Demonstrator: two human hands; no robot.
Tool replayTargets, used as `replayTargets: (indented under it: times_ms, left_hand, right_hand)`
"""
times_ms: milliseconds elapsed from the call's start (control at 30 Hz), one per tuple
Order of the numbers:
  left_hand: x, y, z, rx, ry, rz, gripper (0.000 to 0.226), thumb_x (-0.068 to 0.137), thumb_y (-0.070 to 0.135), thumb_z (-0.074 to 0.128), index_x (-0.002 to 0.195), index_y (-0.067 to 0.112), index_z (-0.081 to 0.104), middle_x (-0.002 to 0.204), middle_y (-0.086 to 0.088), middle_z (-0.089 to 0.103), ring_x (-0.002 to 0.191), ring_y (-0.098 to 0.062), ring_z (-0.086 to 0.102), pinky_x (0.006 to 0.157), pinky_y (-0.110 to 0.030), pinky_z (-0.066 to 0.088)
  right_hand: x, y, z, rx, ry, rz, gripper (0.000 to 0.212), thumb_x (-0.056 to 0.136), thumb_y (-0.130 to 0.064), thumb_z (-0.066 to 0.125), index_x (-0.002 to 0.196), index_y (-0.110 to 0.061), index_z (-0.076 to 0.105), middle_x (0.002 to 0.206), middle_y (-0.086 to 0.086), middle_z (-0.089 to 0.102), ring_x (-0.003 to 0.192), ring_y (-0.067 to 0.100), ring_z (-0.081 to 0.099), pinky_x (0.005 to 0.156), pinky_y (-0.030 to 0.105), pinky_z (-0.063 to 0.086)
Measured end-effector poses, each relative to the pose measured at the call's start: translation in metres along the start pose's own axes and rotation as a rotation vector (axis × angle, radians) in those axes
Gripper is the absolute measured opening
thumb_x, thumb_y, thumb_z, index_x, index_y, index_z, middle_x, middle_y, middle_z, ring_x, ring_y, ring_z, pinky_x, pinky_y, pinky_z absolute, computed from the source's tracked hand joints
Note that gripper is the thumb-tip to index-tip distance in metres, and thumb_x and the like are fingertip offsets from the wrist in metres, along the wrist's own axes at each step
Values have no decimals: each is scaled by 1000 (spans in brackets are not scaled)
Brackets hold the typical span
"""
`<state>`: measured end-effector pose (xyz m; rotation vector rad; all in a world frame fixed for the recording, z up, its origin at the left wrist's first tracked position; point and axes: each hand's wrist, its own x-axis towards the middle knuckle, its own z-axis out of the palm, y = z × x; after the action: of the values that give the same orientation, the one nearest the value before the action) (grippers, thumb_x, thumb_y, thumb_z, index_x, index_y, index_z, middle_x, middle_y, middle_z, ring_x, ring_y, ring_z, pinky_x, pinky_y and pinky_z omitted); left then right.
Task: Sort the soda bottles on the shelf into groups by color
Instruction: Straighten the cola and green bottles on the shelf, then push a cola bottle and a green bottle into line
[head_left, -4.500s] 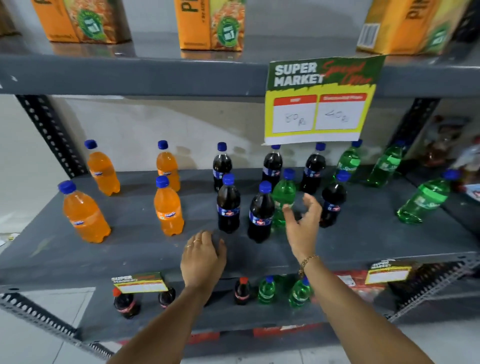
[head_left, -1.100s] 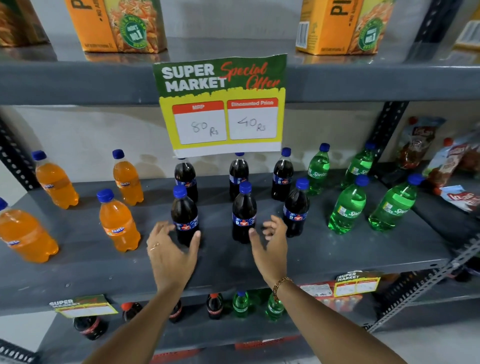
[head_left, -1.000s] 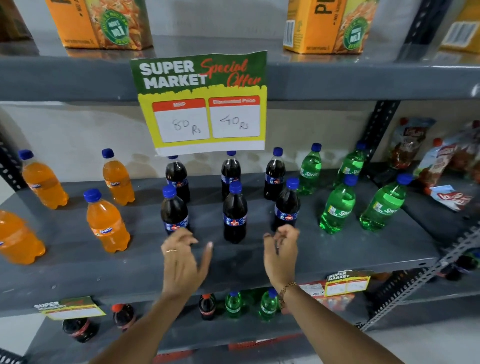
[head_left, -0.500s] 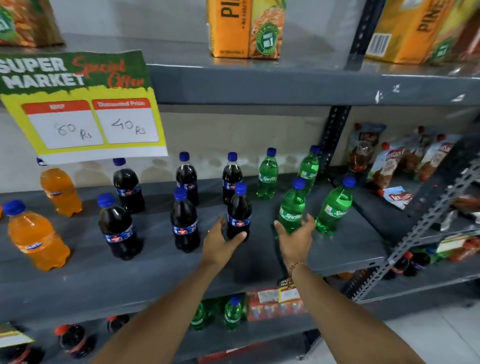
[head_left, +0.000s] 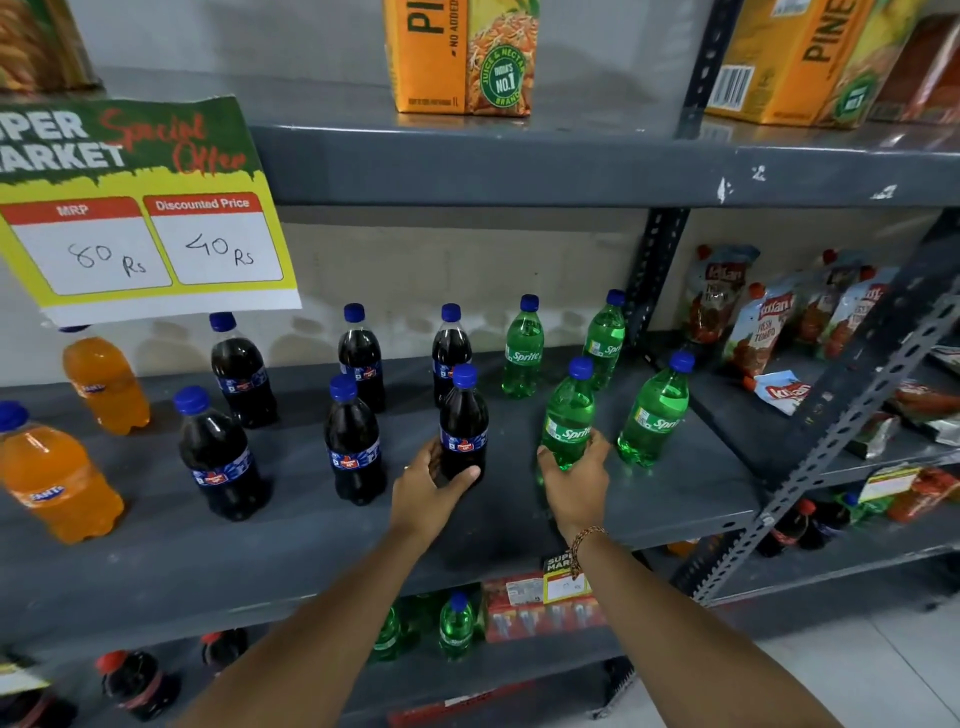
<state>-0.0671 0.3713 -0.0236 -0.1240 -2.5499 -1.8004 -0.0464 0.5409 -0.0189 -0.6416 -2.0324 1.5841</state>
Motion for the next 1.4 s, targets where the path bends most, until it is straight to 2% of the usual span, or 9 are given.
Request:
replayTargets:
  times_ms: [233, 367, 467, 667, 800, 900, 1100, 1233, 1400]
  left_hand:
    - [-19, -8, -8, 37, 3, 9, 77, 76, 27, 75, 140, 8, 35, 141, -8, 48, 130, -20, 45, 107, -30, 36]
    - [-40, -9, -23, 26, 42, 78, 49, 85, 24, 65, 129, 10, 48, 110, -2, 65, 100, -11, 59, 94, -25, 48]
    - [-54, -14, -46, 104, 139, 135, 16, 88, 28, 61, 96, 14, 59, 75, 10, 62, 74, -9, 59, 69, -18, 49]
    - [-77, -40, -138, 201, 450, 183, 35, 89, 25, 58, 62, 21, 38, 46, 8, 39, 47, -8, 47, 48, -18, 32]
    - [-80, -52, -211, 146, 683, 83, 27, 89, 25, 58, 71, 12, 43, 52, 9, 42, 50, -8, 43, 53, -26, 25]
    - [-76, -61, -266, 71, 849, 28, 16, 86, 18, 62, 87, 6, 50, 73, 1, 54, 67, -20, 52, 65, -24, 32]
    - [-74, -106, -371, 233, 898, -202, 70, 86, 15, 63, 136, -12, 22, 145, -28, 25, 135, -39, 23, 110, -40, 18]
    - [-68, -139, -424, 114, 770, -281, 91, 76, 23, 75, 143, 1, 17, 147, -20, 27, 135, -36, 29, 114, -48, 25]
    - [-64, -151, -443, 147, 671, -313, 63, 76, 32, 74, 128, 9, 46, 125, -14, 59, 108, -31, 57, 92, -44, 46]
  right_hand:
    - [-22, 1, 2, 9, 100, -30, 78, 78, -12, 71, 138, 0, 23, 142, 18, 32, 133, 28, 32, 111, 33, 28]
    - [-58, 6, 16, -81, 238, -172, 50, 78, -6, 67, 118, 5, 40, 118, 24, 42, 113, 36, 40, 97, 47, 40]
    - [-90, 8, 35, -73, 224, -229, 33, 79, -4, 63, 106, 5, 47, 106, 22, 48, 102, 37, 47, 90, 40, 40]
    - [-176, -11, 111, -32, -141, -464, 13, 83, -24, 51, 90, -13, 52, 86, -2, 49, 80, 16, 51, 73, 23, 42]
    - [-217, -41, 172, -3, -460, -488, 5, 83, -16, 54, 87, -15, 56, 76, -15, 50, 69, 2, 50, 65, 14, 40]
    - [-235, -67, 219, 36, -627, -475, 15, 84, -14, 58, 98, -14, 55, 89, 1, 57, 80, 13, 55, 75, 29, 47]
    - [-263, -98, 305, -44, -647, -319, 74, 74, -18, 73, 134, -6, 32, 132, 13, 40, 125, 23, 35, 104, 33, 30]
    - [-269, -94, 327, 59, -641, -269, 57, 71, -8, 73, 110, -32, 39, 110, 2, 52, 101, 19, 55, 91, 37, 49]
    - [-269, -86, 334, 46, -553, -226, 41, 75, -13, 72, 104, -28, 47, 101, 2, 63, 87, 13, 61, 78, 26, 52]
